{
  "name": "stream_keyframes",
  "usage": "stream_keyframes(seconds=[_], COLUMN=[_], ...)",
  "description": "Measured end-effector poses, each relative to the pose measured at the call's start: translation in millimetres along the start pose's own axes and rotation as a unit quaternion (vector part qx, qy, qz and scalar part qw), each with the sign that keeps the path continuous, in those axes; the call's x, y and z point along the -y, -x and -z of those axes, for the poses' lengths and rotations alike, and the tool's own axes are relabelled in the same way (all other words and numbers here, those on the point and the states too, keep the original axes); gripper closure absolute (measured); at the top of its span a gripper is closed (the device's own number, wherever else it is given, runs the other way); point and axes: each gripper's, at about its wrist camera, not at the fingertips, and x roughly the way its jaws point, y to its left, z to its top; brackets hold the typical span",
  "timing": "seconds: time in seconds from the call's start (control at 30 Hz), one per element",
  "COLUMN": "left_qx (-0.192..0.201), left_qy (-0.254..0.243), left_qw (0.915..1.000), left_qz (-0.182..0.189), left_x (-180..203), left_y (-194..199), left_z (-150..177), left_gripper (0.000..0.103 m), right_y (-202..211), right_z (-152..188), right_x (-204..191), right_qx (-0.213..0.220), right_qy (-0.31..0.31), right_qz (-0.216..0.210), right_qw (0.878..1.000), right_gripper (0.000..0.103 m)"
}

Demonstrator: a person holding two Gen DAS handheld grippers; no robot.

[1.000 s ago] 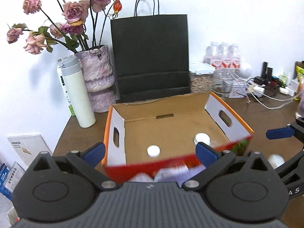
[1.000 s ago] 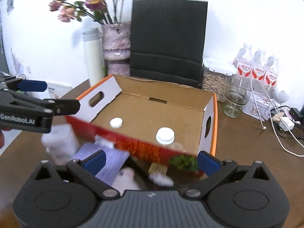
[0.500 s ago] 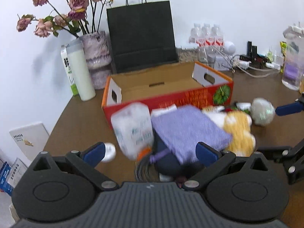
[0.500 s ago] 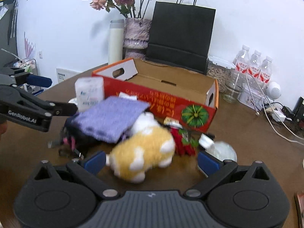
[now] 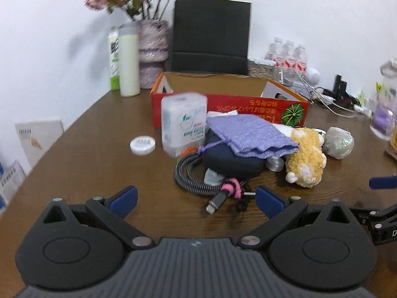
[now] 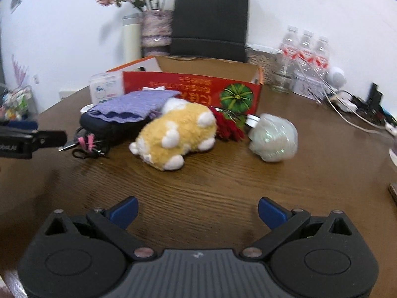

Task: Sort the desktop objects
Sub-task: 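Move both open tools back toward the objects on the table, then grasp the purple cloth pouch with the left tool while the right tool grasps the yellow plush toy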

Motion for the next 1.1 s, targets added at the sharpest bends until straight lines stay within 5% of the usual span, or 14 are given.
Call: stream_keyframes(seconds=[0.03, 0.8, 1.1], left_qx=[-0.001, -0.031, -0.007], left_qy=[0.007, 0.045, 0.028], left_qw=[1.0000, 0.9980, 0.9991], left_qz=[-0.001, -0.033, -0.030], left_x=[-1.1, -4.2, 3.0], left_y=[-1.1, -16.1, -8.9], left_z=[1.8, 10.3, 9.8], left_gripper=[0.000, 0.000, 0.000], right_y=[-0.2, -8.9, -7.8], right_z=[1.5, 11.5, 10.8], right_x=[0.3, -7.1, -6.7], right_qx=[0.002, 0.018, 0.018], right_qy=[-0.005, -0.021, -0.018], right_qz=[0.002, 0.017, 0.009], right_qw=[1.000, 0.999, 1.000], right_gripper=[0.000, 0.000, 0.000])
